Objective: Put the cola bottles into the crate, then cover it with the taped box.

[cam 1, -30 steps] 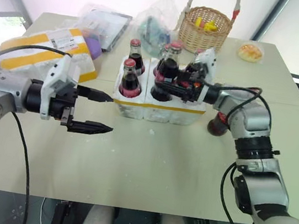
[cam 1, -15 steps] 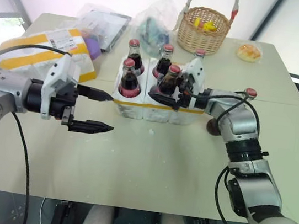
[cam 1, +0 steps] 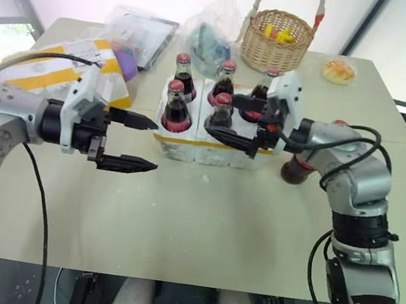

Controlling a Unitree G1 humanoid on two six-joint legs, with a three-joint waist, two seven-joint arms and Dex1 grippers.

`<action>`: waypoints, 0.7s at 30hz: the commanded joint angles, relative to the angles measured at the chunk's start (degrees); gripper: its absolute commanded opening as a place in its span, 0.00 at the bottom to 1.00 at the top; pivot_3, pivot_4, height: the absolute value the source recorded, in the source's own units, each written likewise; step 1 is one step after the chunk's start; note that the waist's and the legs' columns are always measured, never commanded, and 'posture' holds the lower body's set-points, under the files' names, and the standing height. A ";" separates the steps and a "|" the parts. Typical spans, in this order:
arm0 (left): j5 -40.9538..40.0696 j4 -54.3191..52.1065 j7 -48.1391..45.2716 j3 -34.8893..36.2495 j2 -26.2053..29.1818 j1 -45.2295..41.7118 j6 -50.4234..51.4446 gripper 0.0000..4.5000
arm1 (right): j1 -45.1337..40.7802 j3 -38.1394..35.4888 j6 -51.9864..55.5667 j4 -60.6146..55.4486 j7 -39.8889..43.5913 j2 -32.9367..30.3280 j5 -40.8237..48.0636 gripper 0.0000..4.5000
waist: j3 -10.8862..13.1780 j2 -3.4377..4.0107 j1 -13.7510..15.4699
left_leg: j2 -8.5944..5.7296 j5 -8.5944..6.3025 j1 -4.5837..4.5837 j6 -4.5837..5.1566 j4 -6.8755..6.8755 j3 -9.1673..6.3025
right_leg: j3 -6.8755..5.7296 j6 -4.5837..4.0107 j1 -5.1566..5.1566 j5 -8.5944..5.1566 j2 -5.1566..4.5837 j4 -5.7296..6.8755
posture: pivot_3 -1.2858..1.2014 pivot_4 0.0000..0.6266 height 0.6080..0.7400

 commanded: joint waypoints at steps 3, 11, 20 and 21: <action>1.37 1.41 -1.63 -1.42 -0.96 -2.84 -2.09 1.00 | -1.49 -6.97 5.35 -7.92 -5.03 -1.72 5.86 0.99 | 0.00 0.00 0.06 | 0.00 0.00 0.00 0.00 0.00 0.00 | 0.00 0.00 0.00 0.00 0.00 0.00 | 0.52 0.24 0.98; 2.87 3.85 -3.52 -3.30 -2.63 -5.14 -3.03 1.00 | 8.50 -19.94 18.42 -22.07 -7.85 -10.76 20.94 0.99 | -0.01 -0.02 0.48 | 0.00 -0.01 -0.01 0.01 0.00 -0.02 | 0.00 -0.01 0.05 -0.01 0.00 -0.06 | 0.52 0.24 0.98; 4.14 6.05 -5.69 -4.50 -3.61 -7.31 -3.45 1.00 | 31.33 -33.20 23.88 -33.62 -13.15 -16.75 34.94 0.99 | -0.02 -0.03 0.27 | 0.03 -0.01 0.00 0.02 0.04 0.01 | 0.01 -0.07 0.08 -0.04 -0.01 -0.06 | 0.52 0.24 0.98; 4.22 6.21 -5.86 -4.53 -3.65 -7.47 -3.47 1.00 | 33.34 -33.96 23.60 -34.09 -14.00 -17.13 34.94 0.99 | -0.02 -0.03 0.24 | 0.03 -0.01 0.00 0.02 0.07 0.01 | 0.01 -0.07 0.08 -0.04 -0.01 -0.07 | 0.52 0.24 0.98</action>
